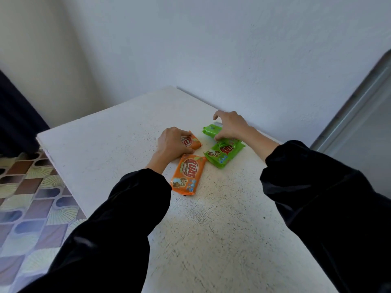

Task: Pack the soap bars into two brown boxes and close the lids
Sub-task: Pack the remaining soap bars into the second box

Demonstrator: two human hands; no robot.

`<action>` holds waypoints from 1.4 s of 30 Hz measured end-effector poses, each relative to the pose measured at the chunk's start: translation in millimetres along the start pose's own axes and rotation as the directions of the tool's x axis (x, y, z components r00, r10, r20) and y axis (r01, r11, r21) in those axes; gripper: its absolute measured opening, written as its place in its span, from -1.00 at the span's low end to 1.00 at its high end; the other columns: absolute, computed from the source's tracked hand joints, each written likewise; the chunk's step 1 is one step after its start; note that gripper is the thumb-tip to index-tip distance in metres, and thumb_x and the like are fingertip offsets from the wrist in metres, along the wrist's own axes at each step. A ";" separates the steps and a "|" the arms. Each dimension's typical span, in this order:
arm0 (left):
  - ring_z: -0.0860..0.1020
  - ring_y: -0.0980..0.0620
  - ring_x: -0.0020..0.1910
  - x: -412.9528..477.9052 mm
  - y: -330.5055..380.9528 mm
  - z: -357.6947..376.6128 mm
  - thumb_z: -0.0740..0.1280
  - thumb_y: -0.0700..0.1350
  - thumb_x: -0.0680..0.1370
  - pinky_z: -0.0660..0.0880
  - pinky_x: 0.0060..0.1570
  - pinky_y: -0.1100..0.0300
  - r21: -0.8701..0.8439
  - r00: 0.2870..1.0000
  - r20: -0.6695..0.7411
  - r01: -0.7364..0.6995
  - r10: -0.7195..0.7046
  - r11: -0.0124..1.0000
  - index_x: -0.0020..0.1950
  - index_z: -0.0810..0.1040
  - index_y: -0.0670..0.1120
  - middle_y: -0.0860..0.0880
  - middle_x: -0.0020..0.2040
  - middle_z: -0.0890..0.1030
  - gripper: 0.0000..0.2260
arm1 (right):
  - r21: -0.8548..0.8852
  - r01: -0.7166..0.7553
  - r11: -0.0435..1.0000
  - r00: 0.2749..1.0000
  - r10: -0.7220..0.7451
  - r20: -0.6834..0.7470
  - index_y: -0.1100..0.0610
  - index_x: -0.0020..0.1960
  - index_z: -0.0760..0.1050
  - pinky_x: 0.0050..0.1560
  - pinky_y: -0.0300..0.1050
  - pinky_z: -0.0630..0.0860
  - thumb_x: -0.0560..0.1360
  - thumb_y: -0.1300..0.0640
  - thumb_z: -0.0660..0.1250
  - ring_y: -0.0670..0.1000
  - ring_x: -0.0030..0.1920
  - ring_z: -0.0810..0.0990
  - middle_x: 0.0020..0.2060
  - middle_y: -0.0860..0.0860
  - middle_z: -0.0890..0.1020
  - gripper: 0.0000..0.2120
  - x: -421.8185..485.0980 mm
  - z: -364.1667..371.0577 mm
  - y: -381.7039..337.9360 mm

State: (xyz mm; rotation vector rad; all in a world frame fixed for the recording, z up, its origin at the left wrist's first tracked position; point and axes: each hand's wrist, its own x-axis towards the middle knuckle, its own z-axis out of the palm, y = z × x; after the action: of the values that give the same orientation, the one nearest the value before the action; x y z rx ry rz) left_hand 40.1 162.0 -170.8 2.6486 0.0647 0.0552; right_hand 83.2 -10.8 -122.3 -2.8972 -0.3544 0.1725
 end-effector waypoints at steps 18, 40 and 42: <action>0.54 0.07 -0.01 -111.8 170.0 -61.2 0.53 0.09 0.27 0.53 0.02 0.09 -0.075 0.786 0.062 -0.611 0.616 0.788 0.23 0.53 0.15 0.01 0.05 0.60 -0.47 | -0.113 -0.018 0.993 1.000 0.018 -0.005 -0.11 0.36 0.33 -0.03 -0.18 0.28 0.30 0.03 0.51 -0.04 0.01 0.35 0.05 0.03 0.44 -0.31 -245.6 -130.1 92.3; 0.50 0.22 0.03 -385.3 358.4 35.4 0.41 0.30 0.24 0.53 -0.07 0.23 -0.261 0.113 0.432 -0.934 0.895 0.244 0.25 0.42 0.32 0.17 0.14 0.53 -0.42 | -0.026 -0.244 0.969 0.964 0.246 0.106 -0.33 0.32 0.20 -0.16 -0.40 0.26 0.27 -0.06 0.51 -0.23 -0.10 0.32 -0.11 -0.21 0.31 -0.25 -639.7 -84.3 206.9; 0.50 0.22 0.03 -404.3 360.5 39.8 0.45 0.29 0.25 0.52 -0.07 0.23 -0.250 0.085 0.459 -0.943 0.884 0.220 0.25 0.43 0.32 0.19 0.13 0.52 -0.42 | -0.029 -0.250 0.968 0.958 0.252 0.136 -0.32 0.34 0.20 -0.15 -0.39 0.27 0.27 -0.08 0.50 -0.22 -0.10 0.32 -0.11 -0.22 0.30 -0.25 -655.2 -74.0 209.8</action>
State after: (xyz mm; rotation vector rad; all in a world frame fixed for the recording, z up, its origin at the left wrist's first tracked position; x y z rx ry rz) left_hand -348.4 -196.7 -46.6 2.1799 -1.8977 -0.2712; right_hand -490.9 -388.2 -39.9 -2.9406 -0.0061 0.4158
